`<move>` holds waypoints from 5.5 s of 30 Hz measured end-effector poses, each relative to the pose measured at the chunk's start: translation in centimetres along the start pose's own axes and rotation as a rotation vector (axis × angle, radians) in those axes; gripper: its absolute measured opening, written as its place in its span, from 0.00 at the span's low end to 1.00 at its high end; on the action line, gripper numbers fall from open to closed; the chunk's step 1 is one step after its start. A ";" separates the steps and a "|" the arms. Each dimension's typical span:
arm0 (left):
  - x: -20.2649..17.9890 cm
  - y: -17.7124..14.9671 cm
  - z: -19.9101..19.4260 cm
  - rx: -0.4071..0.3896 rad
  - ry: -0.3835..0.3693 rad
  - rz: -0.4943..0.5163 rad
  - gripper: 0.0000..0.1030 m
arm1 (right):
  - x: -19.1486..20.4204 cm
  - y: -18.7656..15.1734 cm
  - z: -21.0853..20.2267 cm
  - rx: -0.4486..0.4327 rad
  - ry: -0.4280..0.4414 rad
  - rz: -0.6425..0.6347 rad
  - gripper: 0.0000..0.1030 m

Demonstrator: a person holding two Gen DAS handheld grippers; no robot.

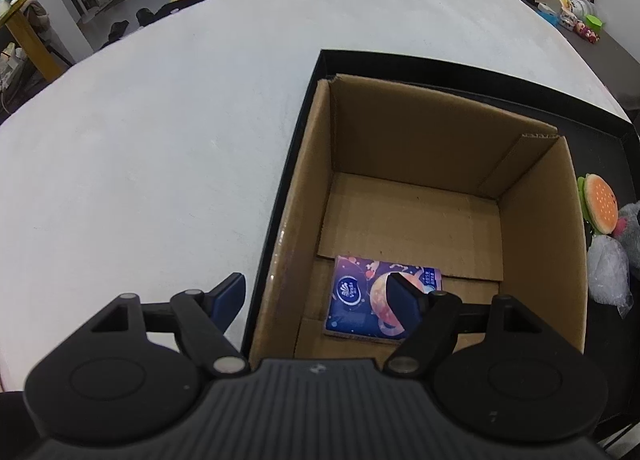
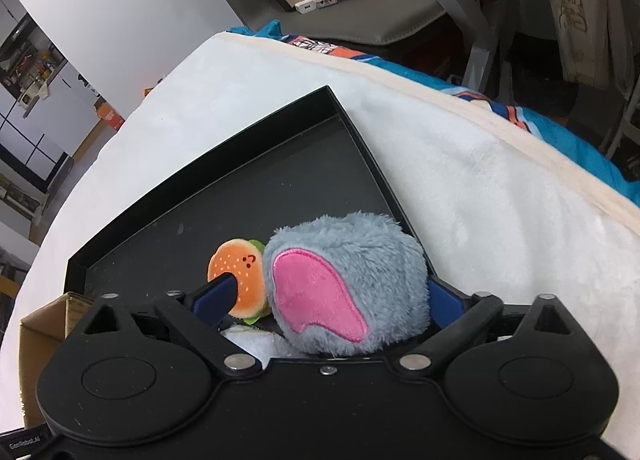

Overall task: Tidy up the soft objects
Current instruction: 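Close the right gripper on the grey plush, then carry the grey plush with the right gripper and release it into the box, then move the right gripper to the plastic bag of white fluff and grasp it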

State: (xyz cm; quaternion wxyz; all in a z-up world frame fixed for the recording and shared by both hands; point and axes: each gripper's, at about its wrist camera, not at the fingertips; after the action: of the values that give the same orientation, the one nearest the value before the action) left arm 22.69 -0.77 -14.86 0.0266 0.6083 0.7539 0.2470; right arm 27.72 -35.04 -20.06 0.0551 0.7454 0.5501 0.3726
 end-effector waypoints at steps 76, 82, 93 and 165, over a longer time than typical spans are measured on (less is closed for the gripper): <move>5.5 -0.9 1.3 -0.021 -0.226 -0.150 0.13 | 21.7 -5.6 -1.8 0.134 0.247 -0.477 0.65; 6.3 -0.8 1.6 -0.003 -0.256 -0.175 0.13 | 23.3 -6.3 -0.9 0.150 0.268 -0.474 0.65; 7.0 -0.4 2.2 0.017 -0.283 -0.180 0.14 | 22.5 -6.6 -0.5 0.193 0.260 -0.416 0.72; -1.0 -0.9 -0.6 -0.009 -0.060 0.053 0.68 | 4.8 -3.9 -1.2 0.128 0.099 -0.089 0.02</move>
State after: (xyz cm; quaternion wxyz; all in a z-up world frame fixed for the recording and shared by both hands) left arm 21.99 -2.06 -14.98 0.0453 0.6349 0.7353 0.2326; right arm 24.53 -29.79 -18.72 -0.0034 0.7029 0.6073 0.3703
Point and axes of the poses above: each gripper's, at about its wrist camera, not at the fingertips, and z roughly the way its jaws point, x to its left, y to its top, and after that the axes turned 10 degrees about y, right-handed
